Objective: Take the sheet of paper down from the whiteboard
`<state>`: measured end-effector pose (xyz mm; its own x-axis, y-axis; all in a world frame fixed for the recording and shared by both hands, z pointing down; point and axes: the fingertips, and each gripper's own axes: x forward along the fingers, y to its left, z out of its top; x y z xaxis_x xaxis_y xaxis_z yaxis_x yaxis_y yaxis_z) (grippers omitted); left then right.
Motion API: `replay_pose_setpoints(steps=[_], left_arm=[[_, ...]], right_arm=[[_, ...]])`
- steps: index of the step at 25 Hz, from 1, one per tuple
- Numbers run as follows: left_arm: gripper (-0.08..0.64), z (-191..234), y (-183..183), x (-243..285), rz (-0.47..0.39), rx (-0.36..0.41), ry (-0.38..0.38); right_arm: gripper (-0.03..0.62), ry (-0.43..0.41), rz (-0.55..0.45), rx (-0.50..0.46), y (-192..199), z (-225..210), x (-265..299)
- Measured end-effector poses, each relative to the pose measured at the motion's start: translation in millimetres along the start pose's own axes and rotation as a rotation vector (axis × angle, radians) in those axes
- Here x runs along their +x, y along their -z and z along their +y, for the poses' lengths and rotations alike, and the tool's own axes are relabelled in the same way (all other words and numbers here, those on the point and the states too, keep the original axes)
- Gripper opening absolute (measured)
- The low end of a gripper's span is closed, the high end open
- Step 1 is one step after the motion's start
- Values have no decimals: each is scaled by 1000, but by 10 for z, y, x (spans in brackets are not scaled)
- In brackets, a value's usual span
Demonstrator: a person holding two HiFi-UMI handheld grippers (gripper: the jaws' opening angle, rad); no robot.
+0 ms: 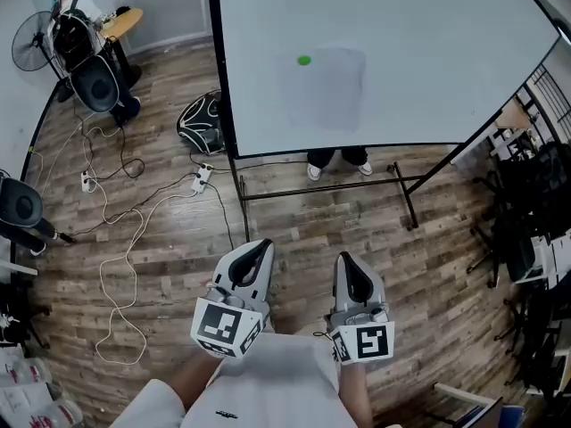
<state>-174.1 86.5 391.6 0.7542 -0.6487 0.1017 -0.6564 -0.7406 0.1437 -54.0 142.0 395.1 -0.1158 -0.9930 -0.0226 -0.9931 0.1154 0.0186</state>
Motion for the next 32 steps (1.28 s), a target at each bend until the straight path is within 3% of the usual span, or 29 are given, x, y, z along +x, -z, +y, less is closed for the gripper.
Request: replay_pose_setpoints(steps=[3, 7, 13, 22, 32], left_arm=[[6, 151, -42, 97, 1, -5, 13], [6, 257, -51, 266, 9, -8, 31], [6, 334, -132, 607, 4, 6, 37], [6, 519, -358, 1499, -6, 15, -15], [6, 605, -725, 2430, -46, 45, -141]], right_arm=[[11, 33, -14, -2, -22, -2, 165], [11, 15, 4, 18, 0, -13, 335], [11, 39, 0, 32, 7, -307, 603], [11, 5, -28, 43, -81, -1035, 1345], [12, -113, -59, 50, -243, -1796, 2126]])
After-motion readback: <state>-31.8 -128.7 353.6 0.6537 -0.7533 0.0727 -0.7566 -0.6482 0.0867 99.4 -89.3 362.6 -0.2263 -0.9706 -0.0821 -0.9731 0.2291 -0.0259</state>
